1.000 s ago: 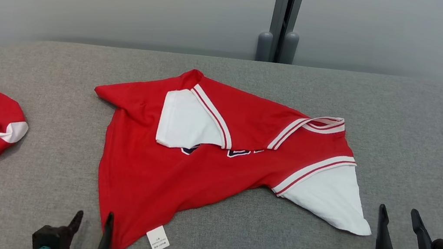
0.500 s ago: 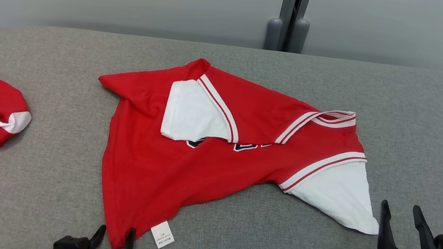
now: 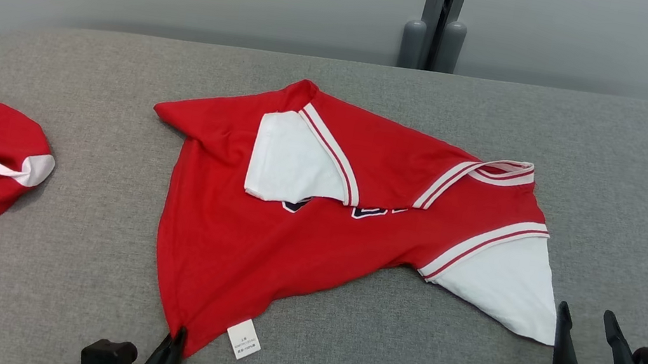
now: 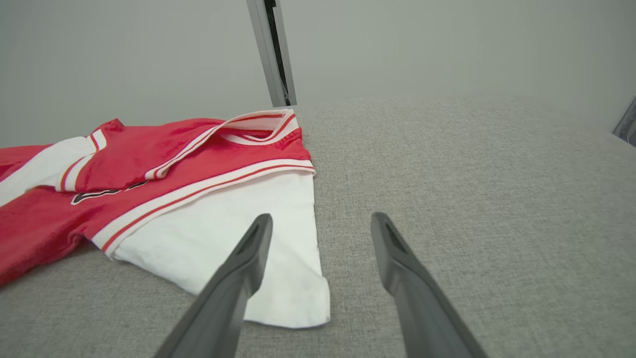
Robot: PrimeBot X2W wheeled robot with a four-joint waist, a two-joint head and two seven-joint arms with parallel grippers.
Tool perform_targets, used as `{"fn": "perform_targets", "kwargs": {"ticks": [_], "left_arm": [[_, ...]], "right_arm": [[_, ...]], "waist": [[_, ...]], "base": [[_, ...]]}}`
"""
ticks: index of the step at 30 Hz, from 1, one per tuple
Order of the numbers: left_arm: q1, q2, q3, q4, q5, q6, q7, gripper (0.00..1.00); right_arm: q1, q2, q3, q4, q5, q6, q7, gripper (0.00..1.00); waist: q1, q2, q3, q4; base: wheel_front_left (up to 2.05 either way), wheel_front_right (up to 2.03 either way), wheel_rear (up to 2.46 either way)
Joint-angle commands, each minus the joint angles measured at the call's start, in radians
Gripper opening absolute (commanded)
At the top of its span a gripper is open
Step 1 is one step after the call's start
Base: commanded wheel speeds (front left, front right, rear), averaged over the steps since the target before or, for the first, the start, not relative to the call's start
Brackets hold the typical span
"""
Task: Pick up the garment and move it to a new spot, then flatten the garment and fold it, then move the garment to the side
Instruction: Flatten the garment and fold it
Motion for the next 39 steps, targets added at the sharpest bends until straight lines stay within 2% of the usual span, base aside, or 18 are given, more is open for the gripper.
{"fn": "perform_targets", "kwargs": {"ticks": [1,11,12,13,14,18,22,29,34,35,39], "left_arm": [[-0.012,0.004,0.001,-0.002,0.005,-0.005,0.000,0.00],[-0.028,0.005,0.027,-0.022,0.032,-0.015,0.000,0.00],[-0.030,0.005,0.029,-0.021,0.035,-0.016,0.000,0.00],[-0.031,0.005,0.032,-0.023,0.037,-0.015,0.000,0.00],[-0.032,0.005,0.034,-0.026,0.037,-0.014,0.000,0.00],[-0.035,0.005,0.045,-0.055,0.048,-0.020,0.000,0.00],[-0.034,0.004,0.067,-0.091,0.054,-0.025,0.000,0.00],[-0.073,0.005,0.128,-0.206,0.105,-0.036,0.000,0.00],[-0.149,0.011,0.193,-0.279,0.170,-0.057,0.000,0.00],[-0.149,0.011,0.193,-0.279,0.170,-0.057,0.000,0.00],[-0.252,0.052,0.240,-0.331,0.220,-0.078,0.000,0.00]], "right_arm": [[-0.011,-0.006,-0.001,0.006,0.004,0.000,0.000,1.00],[-0.058,-0.007,-0.003,0.161,0.031,0.000,0.000,1.00],[-0.064,-0.007,-0.004,0.176,0.031,0.000,0.000,0.87],[-0.068,-0.007,-0.009,0.194,0.038,0.000,0.000,0.35],[-0.069,-0.007,-0.015,0.209,0.041,0.000,0.000,0.00],[-0.075,-0.005,-0.018,0.244,0.052,0.000,0.001,0.00],[-0.076,-0.006,-0.011,0.200,0.092,0.000,0.000,0.00],[-0.089,-0.007,-0.003,0.036,0.173,0.000,0.000,0.00],[-0.150,-0.007,-0.002,-0.120,0.177,0.000,0.000,0.00],[-0.150,-0.007,-0.002,-0.120,0.177,0.000,0.000,0.00],[-0.237,-0.036,-0.008,-0.233,0.193,0.000,0.000,0.00]], "waist": [[0.0000,-0.0001,0.003,0.004],[0.0000,-0.0001,0.028,0.043],[0.0000,-0.0001,0.029,0.046],[0.0000,-0.0001,0.030,0.049],[0.0000,-0.0001,0.031,0.051],[0.0000,-0.0001,0.031,0.057],[0.0000,-0.0001,0.020,0.050],[0.0000,-0.0001,-0.024,0.030],[0.0000,-0.0001,-0.058,0.006],[0.0000,-0.0001,-0.058,0.006],[0.0000,-0.0001,-0.078,-0.013]], "base": [[0.00,0.00,0.00],[0.00,0.00,0.00],[0.00,0.00,0.00],[0.00,0.00,0.00],[0.00,0.00,0.00],[0.00,0.00,0.00],[0.00,0.00,0.00],[0.00,0.00,0.00],[0.00,0.00,0.00],[0.00,0.00,0.00],[0.00,0.00,0.00]]}}
